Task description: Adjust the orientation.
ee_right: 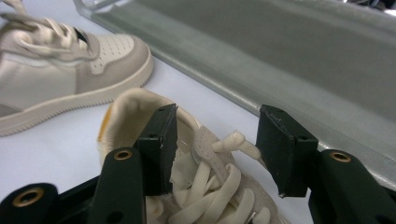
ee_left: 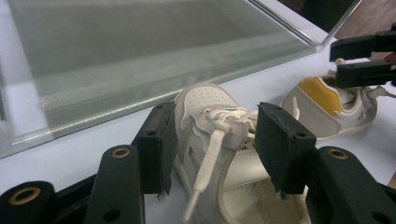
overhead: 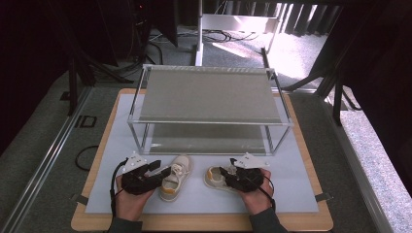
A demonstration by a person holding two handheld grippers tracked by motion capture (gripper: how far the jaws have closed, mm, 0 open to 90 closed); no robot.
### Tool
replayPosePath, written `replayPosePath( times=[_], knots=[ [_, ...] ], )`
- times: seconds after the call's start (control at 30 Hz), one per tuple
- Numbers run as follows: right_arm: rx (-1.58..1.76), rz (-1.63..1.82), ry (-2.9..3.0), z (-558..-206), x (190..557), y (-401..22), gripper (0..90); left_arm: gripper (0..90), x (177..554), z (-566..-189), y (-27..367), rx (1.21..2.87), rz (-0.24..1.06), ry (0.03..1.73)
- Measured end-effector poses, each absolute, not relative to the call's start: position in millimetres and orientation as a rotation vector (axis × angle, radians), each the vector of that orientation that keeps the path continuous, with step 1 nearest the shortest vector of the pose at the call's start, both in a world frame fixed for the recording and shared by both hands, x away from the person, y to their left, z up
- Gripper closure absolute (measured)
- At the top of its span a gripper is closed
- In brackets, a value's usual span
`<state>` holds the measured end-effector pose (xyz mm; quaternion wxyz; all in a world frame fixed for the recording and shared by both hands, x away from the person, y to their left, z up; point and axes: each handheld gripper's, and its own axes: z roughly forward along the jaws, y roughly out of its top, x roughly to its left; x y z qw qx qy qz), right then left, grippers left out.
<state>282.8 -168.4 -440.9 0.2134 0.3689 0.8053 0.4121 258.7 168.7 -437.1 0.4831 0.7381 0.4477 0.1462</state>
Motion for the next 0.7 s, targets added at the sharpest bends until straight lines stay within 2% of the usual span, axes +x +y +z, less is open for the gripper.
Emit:
replayPosePath(
  times=[0.23,0.33,0.37,0.43,0.7],
  knots=[
    [1.048,1.151,2.277,-444.6,288.4,-167.5,51.1,47.9,259.1,-437.9,167.3,1.802,0.353,1.090],
    [1.063,1.168,2.308,-446.5,291.3,-167.4,58.9,47.9,259.0,-437.8,167.4,1.802,0.353,1.090],
    [1.062,1.166,2.318,-447.3,292.2,-167.5,65.5,47.9,258.9,-437.7,167.6,1.800,0.355,1.090],
    [1.057,1.165,2.327,-448.7,293.0,-168.1,67.9,47.9,258.6,-437.2,168.7,1.797,0.356,1.092],
    [0.975,1.190,2.347,-444.4,289.0,-169.8,70.3,47.9,258.6,-437.2,168.5,1.795,0.355,1.094]
  ],
)
